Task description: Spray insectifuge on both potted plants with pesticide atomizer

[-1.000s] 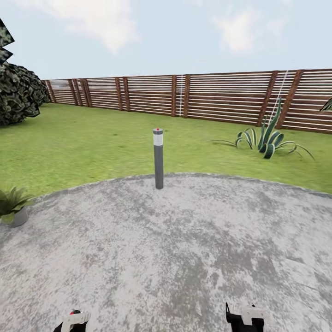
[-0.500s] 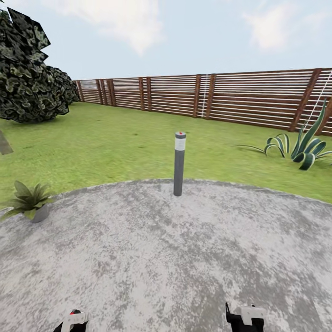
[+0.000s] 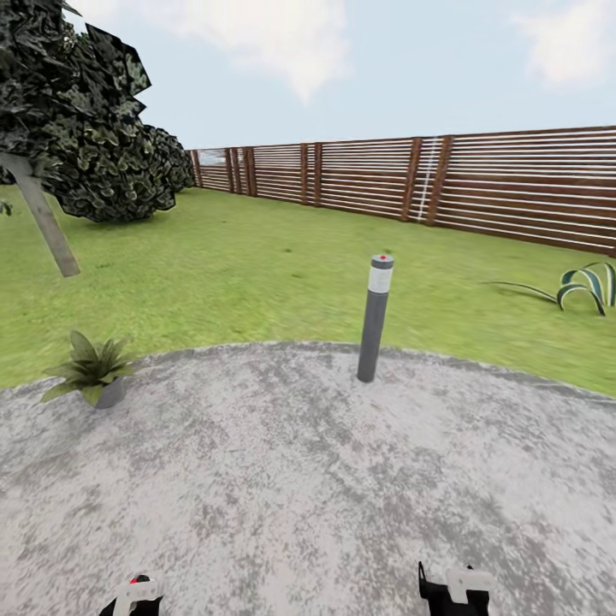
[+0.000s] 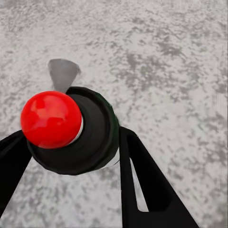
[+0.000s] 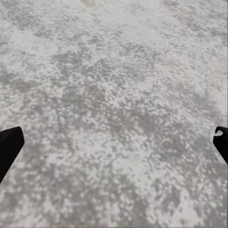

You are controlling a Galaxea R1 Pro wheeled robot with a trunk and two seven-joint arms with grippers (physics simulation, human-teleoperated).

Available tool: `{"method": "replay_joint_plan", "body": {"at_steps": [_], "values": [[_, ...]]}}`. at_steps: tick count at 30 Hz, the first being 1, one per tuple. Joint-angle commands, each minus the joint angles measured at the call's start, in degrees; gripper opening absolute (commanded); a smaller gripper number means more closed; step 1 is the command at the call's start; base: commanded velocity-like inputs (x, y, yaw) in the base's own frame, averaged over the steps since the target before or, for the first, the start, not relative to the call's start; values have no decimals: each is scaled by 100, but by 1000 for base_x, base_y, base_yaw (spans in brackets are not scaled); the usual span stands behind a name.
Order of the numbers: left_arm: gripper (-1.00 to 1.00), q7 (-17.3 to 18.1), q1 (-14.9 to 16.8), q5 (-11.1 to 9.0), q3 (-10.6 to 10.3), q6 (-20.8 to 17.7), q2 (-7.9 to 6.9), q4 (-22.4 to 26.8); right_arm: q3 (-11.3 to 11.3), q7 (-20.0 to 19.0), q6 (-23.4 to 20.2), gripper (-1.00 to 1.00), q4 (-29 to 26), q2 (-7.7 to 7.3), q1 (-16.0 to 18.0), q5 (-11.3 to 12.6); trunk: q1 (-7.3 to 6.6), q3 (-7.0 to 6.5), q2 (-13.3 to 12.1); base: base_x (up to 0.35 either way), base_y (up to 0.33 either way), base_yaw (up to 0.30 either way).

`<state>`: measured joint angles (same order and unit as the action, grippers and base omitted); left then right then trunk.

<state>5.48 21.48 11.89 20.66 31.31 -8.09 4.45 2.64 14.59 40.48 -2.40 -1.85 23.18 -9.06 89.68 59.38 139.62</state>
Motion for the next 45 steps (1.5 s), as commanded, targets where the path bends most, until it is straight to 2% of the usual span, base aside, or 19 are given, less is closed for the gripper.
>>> {"method": "replay_joint_plan", "body": {"at_steps": [1,28,45], "values": [[-100,32,5,32,52,15,0,-6,26,35,10,100,3,0,2,-61,2,5,2,336,0,276],[-100,32,5,30,52,16,0,1,26,32,9,100,3,0,2,-61,2,5,2,331,-91,276],[-100,32,5,32,52,16,0,-6,26,28,5,100,3,0,2,-62,2,5,2,330,-5,277]]}}
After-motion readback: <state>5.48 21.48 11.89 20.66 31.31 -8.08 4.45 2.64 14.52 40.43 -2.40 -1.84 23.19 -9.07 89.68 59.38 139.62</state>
